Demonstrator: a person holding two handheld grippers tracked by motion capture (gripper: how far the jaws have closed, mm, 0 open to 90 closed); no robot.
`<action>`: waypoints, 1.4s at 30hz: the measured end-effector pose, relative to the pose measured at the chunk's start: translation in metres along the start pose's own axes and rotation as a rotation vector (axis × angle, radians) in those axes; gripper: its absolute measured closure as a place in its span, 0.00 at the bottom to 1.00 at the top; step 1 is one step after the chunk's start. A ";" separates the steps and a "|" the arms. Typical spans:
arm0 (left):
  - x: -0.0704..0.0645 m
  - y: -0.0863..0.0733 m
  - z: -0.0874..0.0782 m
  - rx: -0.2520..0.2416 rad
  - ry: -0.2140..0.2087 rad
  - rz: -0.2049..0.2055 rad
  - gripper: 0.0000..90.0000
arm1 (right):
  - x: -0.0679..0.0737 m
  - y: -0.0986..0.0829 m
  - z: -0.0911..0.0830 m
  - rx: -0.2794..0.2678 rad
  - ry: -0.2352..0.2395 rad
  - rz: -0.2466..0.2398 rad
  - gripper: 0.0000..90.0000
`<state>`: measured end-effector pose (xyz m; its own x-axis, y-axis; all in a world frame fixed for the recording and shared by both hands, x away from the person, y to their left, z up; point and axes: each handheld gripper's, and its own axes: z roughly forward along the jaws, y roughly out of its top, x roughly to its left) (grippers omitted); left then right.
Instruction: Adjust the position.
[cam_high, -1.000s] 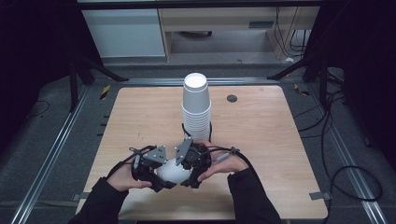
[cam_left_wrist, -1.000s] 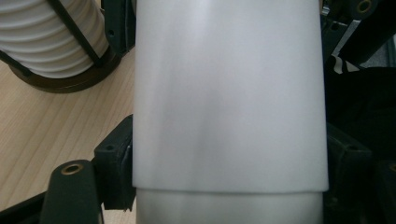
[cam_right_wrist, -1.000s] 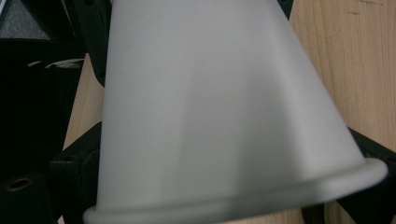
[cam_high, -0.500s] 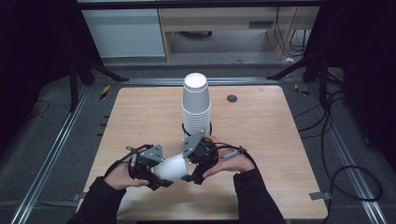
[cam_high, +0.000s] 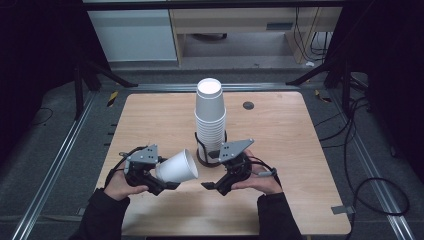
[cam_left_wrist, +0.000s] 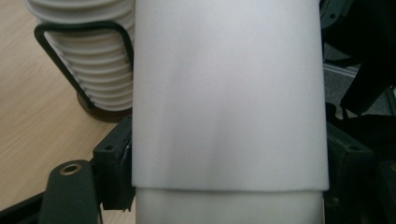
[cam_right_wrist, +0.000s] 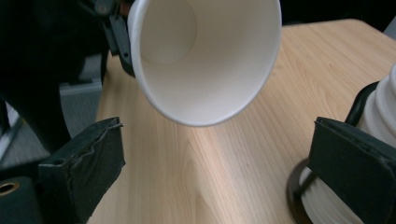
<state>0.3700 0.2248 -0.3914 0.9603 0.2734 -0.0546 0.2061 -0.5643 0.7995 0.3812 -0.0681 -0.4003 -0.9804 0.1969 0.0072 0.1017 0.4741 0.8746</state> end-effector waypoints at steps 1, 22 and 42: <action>-0.001 0.001 0.001 -0.005 -0.001 0.004 0.24 | 0.000 -0.002 0.000 -0.027 0.005 0.018 0.04; -0.019 0.011 0.029 0.053 -0.093 0.090 0.25 | 0.010 -0.010 0.021 -0.149 0.121 0.052 0.04; -0.020 0.011 0.033 0.082 -0.091 0.092 0.24 | 0.010 -0.011 0.024 -0.124 0.140 0.046 0.09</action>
<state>0.3596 0.1872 -0.4016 0.9882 0.1480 -0.0398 0.1271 -0.6467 0.7521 0.3740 -0.0502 -0.4216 -0.9900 0.0904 0.1079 0.1333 0.3564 0.9248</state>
